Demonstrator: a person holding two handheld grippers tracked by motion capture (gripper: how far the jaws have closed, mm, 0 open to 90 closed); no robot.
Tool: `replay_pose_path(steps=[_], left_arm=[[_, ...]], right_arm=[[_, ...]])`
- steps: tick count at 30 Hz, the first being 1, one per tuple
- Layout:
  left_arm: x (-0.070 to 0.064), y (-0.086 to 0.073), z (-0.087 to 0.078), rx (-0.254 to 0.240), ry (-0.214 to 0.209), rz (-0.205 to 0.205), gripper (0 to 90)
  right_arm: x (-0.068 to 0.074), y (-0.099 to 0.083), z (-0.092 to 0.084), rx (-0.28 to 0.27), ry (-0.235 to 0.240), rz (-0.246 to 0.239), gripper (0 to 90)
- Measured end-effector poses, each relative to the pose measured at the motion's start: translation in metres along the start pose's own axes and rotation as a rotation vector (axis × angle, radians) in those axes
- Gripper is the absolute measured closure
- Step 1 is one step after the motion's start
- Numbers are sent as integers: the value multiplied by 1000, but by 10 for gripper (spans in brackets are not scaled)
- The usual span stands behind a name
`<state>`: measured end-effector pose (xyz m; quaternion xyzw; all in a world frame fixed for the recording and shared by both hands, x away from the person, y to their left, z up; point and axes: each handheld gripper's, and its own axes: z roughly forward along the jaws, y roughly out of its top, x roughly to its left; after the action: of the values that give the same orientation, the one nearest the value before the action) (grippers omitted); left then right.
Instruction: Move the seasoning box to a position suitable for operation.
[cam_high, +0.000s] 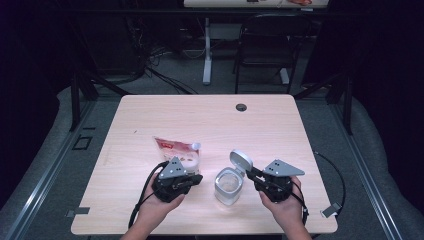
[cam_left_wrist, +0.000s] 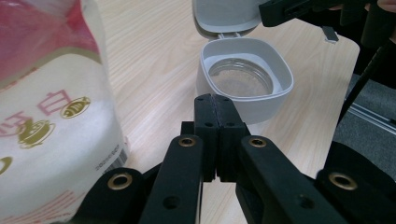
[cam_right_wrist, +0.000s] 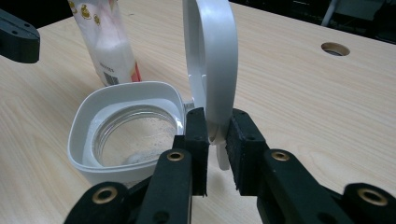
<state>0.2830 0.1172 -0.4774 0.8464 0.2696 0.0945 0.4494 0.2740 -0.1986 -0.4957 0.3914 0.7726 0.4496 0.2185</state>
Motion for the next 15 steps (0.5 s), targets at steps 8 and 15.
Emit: replay_pose_path(steps=[8, 15], left_arm=[[9, -1, -13, -22, 24, -26, 886], [22, -2, -27, -47, 47, -57, 870]], right_arm=[[1, 0, 0, -9, -8, -2, 728], [2, 1, -6, -43, -1, 5, 691]])
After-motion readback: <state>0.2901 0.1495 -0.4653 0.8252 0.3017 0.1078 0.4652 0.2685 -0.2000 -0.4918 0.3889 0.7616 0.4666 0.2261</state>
